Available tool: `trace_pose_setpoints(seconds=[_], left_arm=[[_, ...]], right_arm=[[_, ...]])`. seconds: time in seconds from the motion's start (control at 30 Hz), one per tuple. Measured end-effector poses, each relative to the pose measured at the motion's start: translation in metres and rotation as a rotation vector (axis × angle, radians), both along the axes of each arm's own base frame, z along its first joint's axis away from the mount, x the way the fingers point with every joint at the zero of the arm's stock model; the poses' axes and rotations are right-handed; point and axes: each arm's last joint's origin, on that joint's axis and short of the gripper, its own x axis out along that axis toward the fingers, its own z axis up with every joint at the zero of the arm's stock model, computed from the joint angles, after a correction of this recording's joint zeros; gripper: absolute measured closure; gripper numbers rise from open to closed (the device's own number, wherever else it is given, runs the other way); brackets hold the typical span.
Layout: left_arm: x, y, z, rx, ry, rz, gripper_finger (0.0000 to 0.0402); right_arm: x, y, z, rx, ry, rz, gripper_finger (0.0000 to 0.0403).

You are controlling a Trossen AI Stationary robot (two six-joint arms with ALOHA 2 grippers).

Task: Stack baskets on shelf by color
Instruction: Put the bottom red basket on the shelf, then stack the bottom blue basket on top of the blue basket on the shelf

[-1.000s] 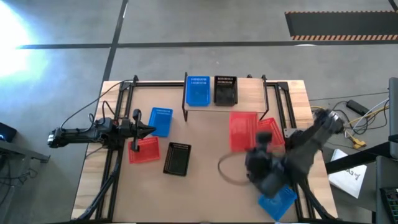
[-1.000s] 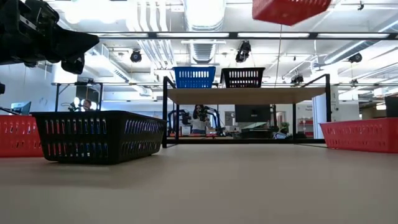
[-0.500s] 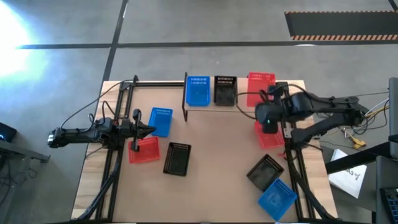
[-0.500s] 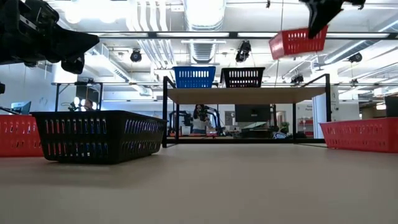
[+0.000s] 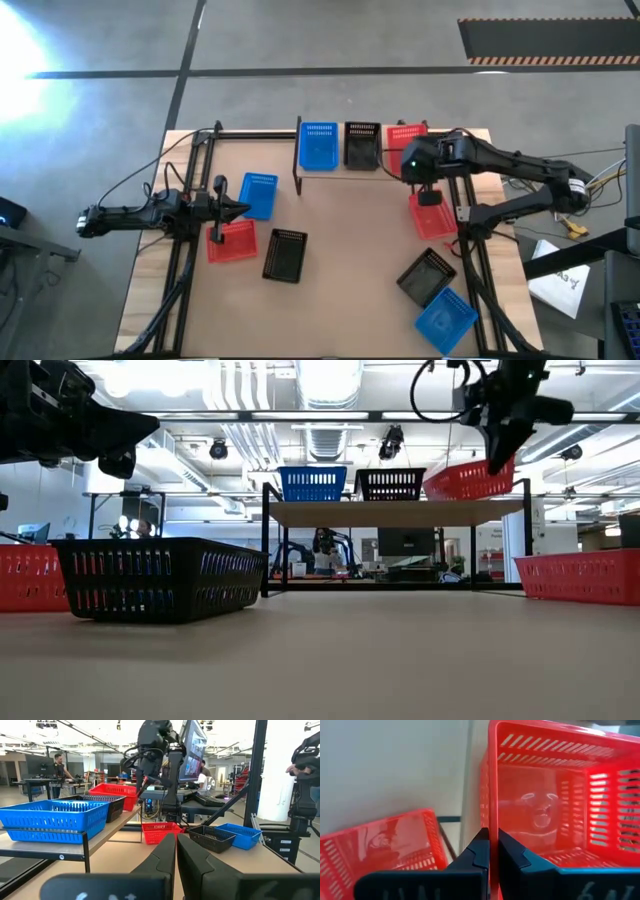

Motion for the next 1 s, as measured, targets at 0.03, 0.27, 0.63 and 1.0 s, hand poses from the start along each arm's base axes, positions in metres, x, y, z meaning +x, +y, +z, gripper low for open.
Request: trace_pose_setpoints(seconds=[0.03,0.27,0.63,1.0], left_arm=[[0.000,0.000,0.000,0.000,0.000,0.000,0.0402],[0.000,0.000,0.000,0.000,0.000,0.000,0.0402],[0.000,0.000,0.000,0.000,0.000,0.000,0.0402],[0.000,0.000,0.000,0.000,0.000,-0.001,0.0402]], right_arm=[[0.000,-0.003,0.000,-0.003,-0.011,0.002,0.0394],[0.000,-0.016,-0.002,-0.011,-0.051,-0.001,0.0394],[0.001,-0.016,-0.009,-0.023,-0.076,-0.020,0.0328],[-0.010,-0.005,0.028,-0.014,-0.290,-0.157,0.0248]])
